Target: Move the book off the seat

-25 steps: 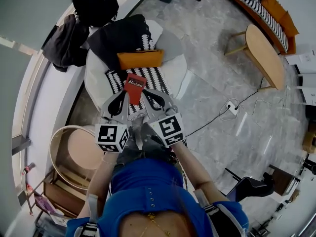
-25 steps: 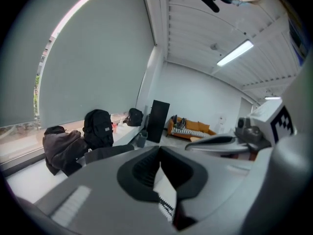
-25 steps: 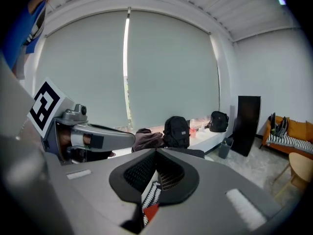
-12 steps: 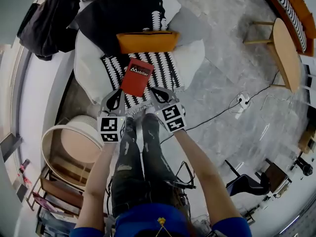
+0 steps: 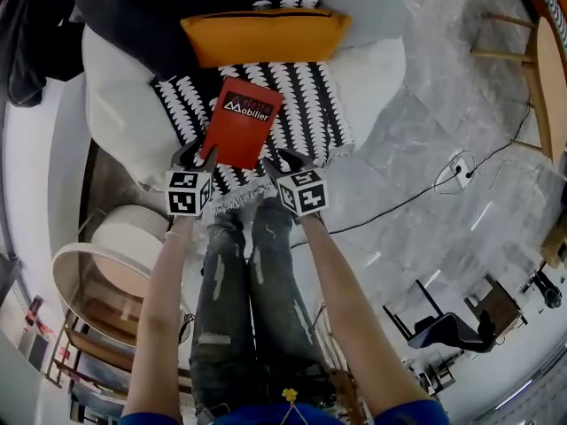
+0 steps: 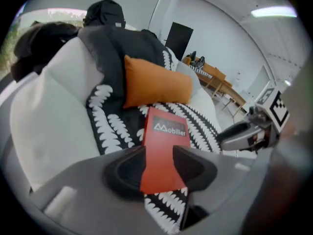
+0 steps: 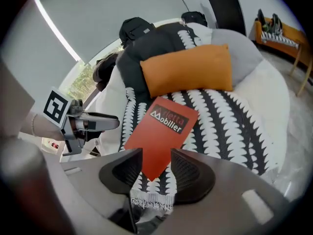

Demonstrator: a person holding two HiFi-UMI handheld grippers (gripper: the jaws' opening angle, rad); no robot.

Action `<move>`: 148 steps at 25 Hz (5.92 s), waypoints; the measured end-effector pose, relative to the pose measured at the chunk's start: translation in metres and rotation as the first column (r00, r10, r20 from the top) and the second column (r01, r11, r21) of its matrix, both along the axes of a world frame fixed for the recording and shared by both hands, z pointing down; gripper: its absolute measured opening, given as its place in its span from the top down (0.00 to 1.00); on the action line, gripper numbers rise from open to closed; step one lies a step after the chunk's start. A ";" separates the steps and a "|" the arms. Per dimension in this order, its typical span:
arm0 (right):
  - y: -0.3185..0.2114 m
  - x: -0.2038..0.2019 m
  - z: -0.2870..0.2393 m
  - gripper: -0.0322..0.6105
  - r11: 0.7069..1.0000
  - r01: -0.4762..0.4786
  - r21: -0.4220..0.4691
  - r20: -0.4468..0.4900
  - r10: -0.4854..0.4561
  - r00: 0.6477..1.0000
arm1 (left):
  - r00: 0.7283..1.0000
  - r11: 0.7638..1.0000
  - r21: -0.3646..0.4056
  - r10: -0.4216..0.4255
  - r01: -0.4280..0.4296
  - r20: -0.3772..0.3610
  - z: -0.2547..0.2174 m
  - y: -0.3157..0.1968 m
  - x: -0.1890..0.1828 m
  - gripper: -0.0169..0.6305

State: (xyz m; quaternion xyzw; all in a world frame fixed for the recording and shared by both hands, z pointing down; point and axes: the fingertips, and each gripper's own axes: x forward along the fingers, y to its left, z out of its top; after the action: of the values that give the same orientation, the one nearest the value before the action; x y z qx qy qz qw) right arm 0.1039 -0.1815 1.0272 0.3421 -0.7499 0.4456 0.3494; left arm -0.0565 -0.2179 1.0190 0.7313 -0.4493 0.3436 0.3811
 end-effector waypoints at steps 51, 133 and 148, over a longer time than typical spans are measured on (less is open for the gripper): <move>0.018 0.062 -0.539 0.69 0.988 0.063 0.140 -0.005 -0.063 0.998 | 0.969 0.988 0.084 -0.112 0.133 -0.219 -0.532 0.075 0.096 0.68; 0.078 0.093 -0.635 0.69 0.924 0.187 0.333 0.032 -0.210 0.977 | 0.953 0.929 0.262 -0.206 0.262 -0.222 -0.628 0.150 0.129 0.68; 0.090 0.010 -0.619 0.69 0.869 0.406 0.283 0.002 -0.424 0.906 | 0.869 0.852 0.211 -0.428 0.479 -0.249 -0.609 0.190 0.058 0.68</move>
State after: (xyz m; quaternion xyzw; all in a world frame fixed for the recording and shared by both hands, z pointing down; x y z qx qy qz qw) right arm 0.1138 -0.0910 0.4083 0.2040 -0.8713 0.2620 0.3615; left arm 0.0013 -0.0275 0.4102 0.6780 -0.6126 0.1078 0.3917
